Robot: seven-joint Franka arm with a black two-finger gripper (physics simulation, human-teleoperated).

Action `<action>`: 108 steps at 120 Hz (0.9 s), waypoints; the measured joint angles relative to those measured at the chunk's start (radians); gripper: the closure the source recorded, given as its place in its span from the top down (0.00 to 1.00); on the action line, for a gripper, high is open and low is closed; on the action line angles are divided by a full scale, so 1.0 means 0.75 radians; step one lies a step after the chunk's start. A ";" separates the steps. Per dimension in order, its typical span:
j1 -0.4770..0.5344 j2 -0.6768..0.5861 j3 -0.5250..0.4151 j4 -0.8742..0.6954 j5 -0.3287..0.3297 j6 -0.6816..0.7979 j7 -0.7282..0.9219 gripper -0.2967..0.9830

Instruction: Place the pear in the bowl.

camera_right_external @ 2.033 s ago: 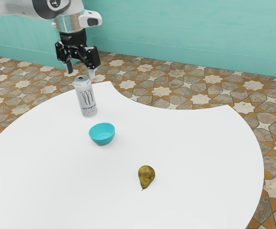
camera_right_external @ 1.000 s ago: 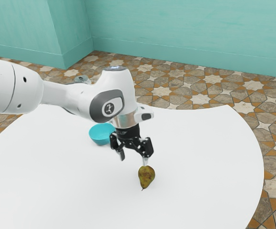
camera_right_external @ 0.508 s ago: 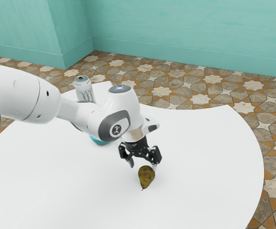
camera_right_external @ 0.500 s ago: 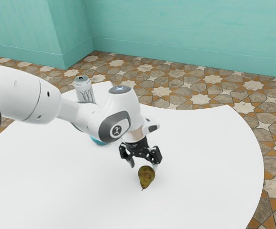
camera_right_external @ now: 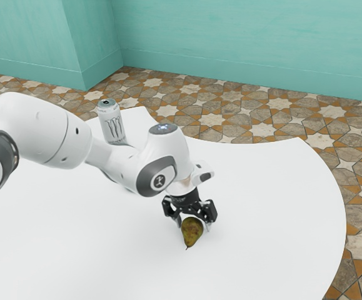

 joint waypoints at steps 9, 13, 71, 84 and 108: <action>0.000 0.002 0.000 0.002 0.000 0.002 -0.004 0.71; 0.000 0.004 0.000 0.002 -0.001 0.003 -0.006 0.68; 0.001 -0.040 0.016 0.007 0.011 -0.027 -0.044 0.50; 0.003 -0.057 0.063 0.077 0.013 -0.085 -0.053 0.49; 0.007 -0.076 0.230 0.234 0.015 -0.239 -0.057 0.49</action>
